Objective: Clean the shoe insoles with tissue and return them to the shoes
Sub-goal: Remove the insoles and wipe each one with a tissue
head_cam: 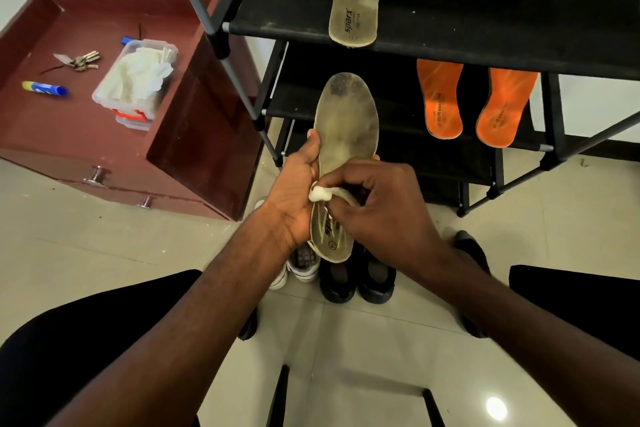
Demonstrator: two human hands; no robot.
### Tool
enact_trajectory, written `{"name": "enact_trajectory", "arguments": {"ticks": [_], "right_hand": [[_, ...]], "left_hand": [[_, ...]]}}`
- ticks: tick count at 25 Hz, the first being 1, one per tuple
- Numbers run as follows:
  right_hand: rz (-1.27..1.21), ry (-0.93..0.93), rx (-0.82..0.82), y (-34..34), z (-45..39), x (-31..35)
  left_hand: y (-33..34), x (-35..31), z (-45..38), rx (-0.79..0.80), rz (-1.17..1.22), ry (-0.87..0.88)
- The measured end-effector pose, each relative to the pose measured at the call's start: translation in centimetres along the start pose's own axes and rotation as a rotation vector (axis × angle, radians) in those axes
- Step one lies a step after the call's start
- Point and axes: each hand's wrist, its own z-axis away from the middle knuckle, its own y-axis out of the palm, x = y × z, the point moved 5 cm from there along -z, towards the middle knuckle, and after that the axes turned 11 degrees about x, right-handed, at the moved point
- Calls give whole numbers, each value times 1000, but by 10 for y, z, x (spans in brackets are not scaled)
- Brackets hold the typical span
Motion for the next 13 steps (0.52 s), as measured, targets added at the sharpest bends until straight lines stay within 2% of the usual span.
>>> {"name": "enact_trajectory", "arguments": {"ticks": [4, 8, 11, 13], "right_hand": [[116, 70, -117, -14, -7, -16], [35, -29, 18, -1, -1, -4], [75, 23, -78, -9, -4, -12], [15, 1, -10, -3, -4, -8]], "left_hand": [[0, 0, 1, 9, 7, 21], [-2, -3, 3, 20, 81, 11], [-3, -3, 3, 4, 74, 15], [-2, -3, 3, -17, 101, 14]]}}
